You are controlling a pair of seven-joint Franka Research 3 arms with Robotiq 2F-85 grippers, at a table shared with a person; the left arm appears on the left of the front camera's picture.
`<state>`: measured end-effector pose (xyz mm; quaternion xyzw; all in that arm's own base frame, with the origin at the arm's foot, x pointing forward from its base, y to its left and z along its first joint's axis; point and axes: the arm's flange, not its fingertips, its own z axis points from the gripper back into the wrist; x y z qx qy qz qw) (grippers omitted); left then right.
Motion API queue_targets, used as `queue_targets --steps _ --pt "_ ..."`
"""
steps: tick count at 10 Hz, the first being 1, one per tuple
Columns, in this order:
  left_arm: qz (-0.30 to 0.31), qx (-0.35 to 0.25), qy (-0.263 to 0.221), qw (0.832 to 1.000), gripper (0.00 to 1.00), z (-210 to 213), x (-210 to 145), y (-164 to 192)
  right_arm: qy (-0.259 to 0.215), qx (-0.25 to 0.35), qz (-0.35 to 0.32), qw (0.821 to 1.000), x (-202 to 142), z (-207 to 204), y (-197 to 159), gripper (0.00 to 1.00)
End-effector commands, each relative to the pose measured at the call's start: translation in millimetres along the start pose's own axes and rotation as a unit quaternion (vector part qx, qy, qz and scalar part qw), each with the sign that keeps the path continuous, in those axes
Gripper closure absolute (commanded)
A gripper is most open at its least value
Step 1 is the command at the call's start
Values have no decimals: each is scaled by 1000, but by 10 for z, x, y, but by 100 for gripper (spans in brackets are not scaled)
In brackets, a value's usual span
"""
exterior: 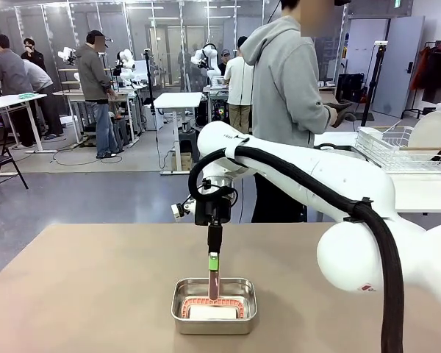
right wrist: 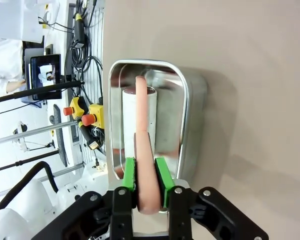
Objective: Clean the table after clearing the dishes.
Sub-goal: When the right (or left) Handle tray is removed, use the right hand (or left hand) to clean the right (or left) side of the table with the Lint Roller.
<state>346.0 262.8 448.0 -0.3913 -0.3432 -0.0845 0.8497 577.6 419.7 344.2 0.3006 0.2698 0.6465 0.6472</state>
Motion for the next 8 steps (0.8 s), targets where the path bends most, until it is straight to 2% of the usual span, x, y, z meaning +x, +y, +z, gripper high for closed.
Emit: queue_targets --steps 1,4,5,6,8 --pt "1 -3 3 1000 0 38 -31 -42 21 -13 -31 999 277 387 -1 97" --pt "1 -3 3 1000 0 38 -31 -42 33 -110 -181 977 69 600 724 100" --pt "1 -3 3 1000 0 38 -31 -42 20 -145 -223 964 -65 641 1015 96" --pt "1 -3 3 1000 0 38 -31 -42 -25 -177 -247 952 -225 685 1327 96" --pt "1 -3 3 1000 0 38 -31 -42 -71 -223 -347 908 -515 676 1752 96"
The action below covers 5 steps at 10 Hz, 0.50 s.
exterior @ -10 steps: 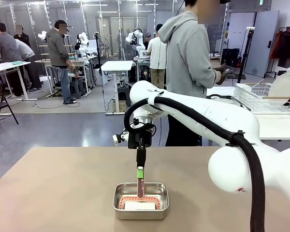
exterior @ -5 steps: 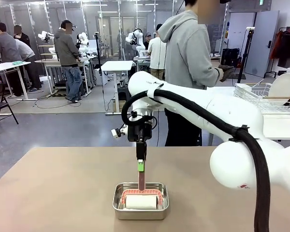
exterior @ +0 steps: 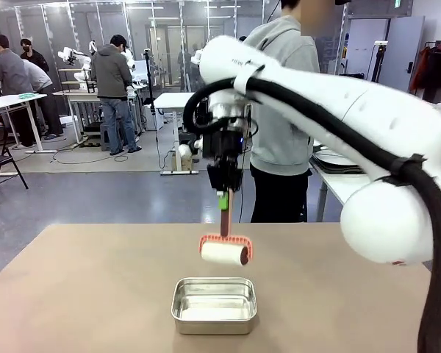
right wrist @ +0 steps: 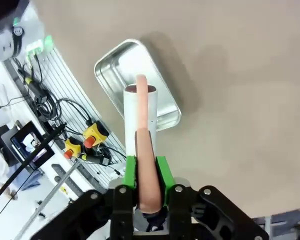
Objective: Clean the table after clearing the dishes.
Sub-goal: When the right (or left) Handle tray is removed, use the right hand (or left hand) to clean the right (or left) side of the table with the Lint Roller.
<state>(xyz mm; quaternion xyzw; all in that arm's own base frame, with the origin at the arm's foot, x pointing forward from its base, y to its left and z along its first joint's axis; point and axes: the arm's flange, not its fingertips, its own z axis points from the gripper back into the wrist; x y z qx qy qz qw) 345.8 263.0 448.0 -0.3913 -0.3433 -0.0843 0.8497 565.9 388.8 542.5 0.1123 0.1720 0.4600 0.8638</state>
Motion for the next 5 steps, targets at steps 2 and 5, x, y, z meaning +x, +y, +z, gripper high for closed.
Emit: queue_targets --steps 2,5 --pt "1 -3 3 1000 0 36 -30 -42 -50 -56 -169 983 -879 -483 377 96" --pt "1 -3 3 1000 0 36 -30 -42 -176 -35 -293 939 -1824 -936 229 96"
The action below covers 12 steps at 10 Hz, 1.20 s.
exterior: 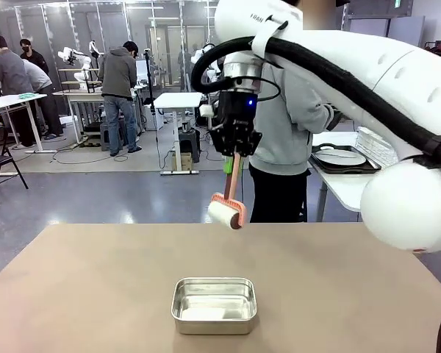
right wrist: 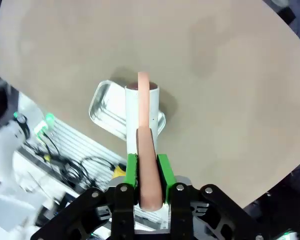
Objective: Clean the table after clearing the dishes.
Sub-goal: When the right (or left) Handle tray is removed, use the right hand (or left hand) to clean the right (or left) side of the table with the Lint Roller.
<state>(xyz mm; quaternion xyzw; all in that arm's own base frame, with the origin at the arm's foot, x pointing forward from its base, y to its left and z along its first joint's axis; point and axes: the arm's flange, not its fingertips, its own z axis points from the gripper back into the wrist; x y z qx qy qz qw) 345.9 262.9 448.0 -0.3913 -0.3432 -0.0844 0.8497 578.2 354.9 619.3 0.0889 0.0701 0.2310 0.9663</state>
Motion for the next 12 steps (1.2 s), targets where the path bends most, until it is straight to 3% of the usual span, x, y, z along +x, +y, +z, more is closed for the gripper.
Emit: queue_targets --steps 1,3,6,7,10,11,12 --pt "1 -3 3 1000 0 38 -30 -42 -77 19 -105 991 -2001 -1422 -624 96" --pt "1 -3 3 1000 0 38 -30 -42 -99 43 -126 986 -2242 -1546 -876 96" --pt "1 -3 3 1000 0 38 -30 -42 -99 40 -128 986 -2246 -1548 -998 96" --pt "1 -3 3 1000 0 38 -30 -42 -81 35 -129 988 122 344 -724 96" --pt "1 -3 3 1000 0 38 -30 -42 -81 35 -129 988 122 344 -724 96" --pt "1 -3 3 1000 0 38 -30 -42 -79 34 -133 987 129 333 -794 78" --pt "1 -3 3 1000 0 38 -30 -42 -41 22 -179 983 94 287 -826 78"
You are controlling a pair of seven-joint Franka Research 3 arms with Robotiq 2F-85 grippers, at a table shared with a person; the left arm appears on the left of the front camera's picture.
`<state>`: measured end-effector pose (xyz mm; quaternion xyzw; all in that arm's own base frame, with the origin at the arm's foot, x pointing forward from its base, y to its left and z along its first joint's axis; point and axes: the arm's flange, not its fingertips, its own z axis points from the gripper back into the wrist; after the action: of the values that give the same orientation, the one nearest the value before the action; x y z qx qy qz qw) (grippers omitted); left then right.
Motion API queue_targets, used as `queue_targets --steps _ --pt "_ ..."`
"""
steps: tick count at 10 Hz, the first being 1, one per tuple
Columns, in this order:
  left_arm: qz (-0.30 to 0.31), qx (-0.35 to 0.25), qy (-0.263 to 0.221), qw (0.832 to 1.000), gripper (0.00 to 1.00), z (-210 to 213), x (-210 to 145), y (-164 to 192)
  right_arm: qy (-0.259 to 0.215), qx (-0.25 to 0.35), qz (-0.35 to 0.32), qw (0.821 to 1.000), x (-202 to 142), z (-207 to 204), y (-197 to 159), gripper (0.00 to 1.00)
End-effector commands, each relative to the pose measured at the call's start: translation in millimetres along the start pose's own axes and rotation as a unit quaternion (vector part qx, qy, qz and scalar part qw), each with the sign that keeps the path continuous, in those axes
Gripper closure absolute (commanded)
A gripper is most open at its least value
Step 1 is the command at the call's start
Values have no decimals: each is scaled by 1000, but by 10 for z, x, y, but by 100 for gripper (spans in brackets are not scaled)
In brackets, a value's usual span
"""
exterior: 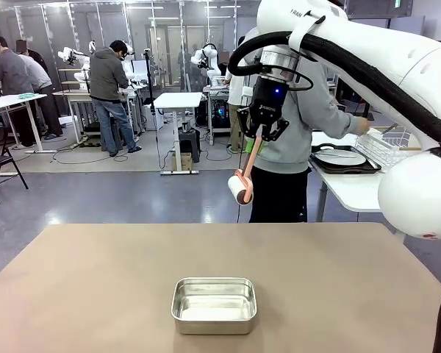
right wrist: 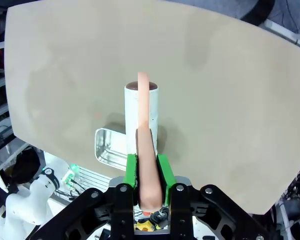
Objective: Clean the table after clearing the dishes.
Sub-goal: When the right (or left) Handle tray is removed, use the right hand (or left hand) to clean the right (or left) side of the table with the Lint Roller.
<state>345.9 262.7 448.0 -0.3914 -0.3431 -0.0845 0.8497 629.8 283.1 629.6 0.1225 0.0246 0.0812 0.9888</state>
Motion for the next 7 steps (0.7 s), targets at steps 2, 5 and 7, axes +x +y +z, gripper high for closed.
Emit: queue_targets --steps 2,5,7 --pt "1 -3 3 1000 0 39 -30 -41 45 -27 -101 993 -341 -86 -147 78" --pt "1 -3 3 1000 0 39 -30 -41 150 -14 -162 975 -697 -353 -422 78" --pt "1 -3 3 1000 0 39 -30 -41 175 -12 -184 967 -879 -412 -541 78"
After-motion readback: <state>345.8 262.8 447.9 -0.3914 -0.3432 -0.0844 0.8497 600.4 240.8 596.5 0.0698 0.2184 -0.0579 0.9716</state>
